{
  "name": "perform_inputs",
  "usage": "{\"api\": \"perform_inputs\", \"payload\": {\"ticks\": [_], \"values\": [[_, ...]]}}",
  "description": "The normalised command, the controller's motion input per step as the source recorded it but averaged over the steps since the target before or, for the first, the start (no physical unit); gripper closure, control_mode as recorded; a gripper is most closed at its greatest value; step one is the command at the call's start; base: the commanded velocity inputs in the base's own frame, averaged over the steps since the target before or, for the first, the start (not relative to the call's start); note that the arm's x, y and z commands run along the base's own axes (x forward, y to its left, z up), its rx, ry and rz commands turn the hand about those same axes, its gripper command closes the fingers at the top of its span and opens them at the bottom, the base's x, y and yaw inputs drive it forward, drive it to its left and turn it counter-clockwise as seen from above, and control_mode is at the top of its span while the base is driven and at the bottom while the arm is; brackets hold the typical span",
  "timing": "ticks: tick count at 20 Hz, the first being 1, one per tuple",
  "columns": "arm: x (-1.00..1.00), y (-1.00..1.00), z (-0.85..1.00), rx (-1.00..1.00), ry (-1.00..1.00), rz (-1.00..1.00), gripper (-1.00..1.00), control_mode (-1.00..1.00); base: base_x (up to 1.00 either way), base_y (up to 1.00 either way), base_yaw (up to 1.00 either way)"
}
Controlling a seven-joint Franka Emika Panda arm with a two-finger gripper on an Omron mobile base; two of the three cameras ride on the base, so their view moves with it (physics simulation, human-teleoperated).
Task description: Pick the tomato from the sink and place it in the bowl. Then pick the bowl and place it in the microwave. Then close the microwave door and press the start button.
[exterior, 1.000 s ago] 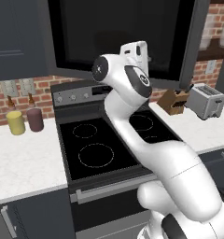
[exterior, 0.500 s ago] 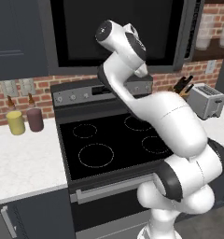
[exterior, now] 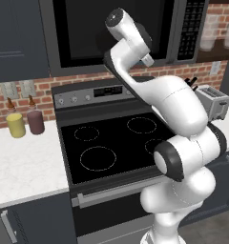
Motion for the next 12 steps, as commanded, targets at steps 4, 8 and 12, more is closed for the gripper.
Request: {"api": "perform_inputs", "payload": {"ticks": [4, 8, 12], "values": [[0.21, -0.32, -0.33, -0.14, 0.00, 0.48, -1.00, -1.00, 0.00, 0.00, 0.00], [-0.39, -0.22, -0.24, -0.09, -0.09, 0.49, -1.00, -1.00, 0.00, 0.00, 0.00], [-1.00, -0.23, -0.18, 0.03, -0.20, 0.44, -1.00, -1.00, 0.00, 0.00, 0.00]]}}
